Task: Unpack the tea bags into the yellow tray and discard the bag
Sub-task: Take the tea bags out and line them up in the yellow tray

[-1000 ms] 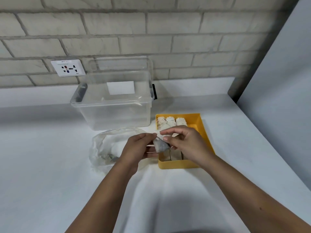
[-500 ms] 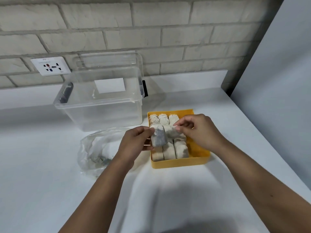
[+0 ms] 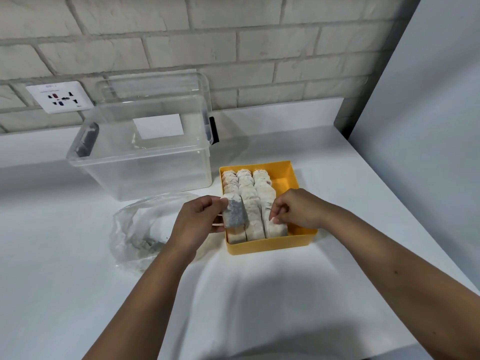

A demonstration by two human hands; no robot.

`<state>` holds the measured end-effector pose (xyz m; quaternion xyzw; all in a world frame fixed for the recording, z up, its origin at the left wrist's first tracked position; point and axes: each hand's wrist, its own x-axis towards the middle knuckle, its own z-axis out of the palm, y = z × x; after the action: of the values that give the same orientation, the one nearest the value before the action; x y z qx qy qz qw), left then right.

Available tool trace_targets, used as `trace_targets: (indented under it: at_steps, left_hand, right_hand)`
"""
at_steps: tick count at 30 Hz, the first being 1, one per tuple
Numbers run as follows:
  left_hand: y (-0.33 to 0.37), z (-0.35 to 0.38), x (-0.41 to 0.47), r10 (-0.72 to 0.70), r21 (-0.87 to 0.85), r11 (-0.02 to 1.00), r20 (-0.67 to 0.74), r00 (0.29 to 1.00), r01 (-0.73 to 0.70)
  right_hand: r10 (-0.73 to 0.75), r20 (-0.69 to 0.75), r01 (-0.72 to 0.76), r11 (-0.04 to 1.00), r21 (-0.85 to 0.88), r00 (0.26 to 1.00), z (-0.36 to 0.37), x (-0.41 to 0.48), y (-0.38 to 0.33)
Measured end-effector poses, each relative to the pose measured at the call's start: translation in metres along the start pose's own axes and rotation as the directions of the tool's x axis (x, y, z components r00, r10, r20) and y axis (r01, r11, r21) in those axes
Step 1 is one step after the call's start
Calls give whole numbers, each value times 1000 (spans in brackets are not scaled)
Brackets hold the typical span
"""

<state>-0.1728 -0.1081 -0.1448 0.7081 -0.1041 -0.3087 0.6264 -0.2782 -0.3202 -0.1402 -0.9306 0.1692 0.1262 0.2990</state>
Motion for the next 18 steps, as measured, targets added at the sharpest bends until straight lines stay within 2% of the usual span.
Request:
trace_targets:
  at_steps: [8,10,13,15,18]
  left_hand:
    - [-6,1,4,-13,-14,1000,15,1000,13]
    - [-7,2,4,-13,-13,1000,22,1000,14]
    - [-5,5,3,-9,-18,1000,28,1000,9]
    - [-4,7,2,-6,-29,1000,33,999,7]
    - [-2,10,1,-19,-64,998,46,999,22]
  right_hand:
    - [-22,-100,34,992,118,995,8,5,8]
    - [-31,-199,65,984,167,979,8,4,6]
    - [-40,-359,174,921,349,932,7,0,-11]
    - [-38,-379,221,864,453,924,8,-4,-25]
    - [-35,-386,223,862,456,922,11,-8,-40]
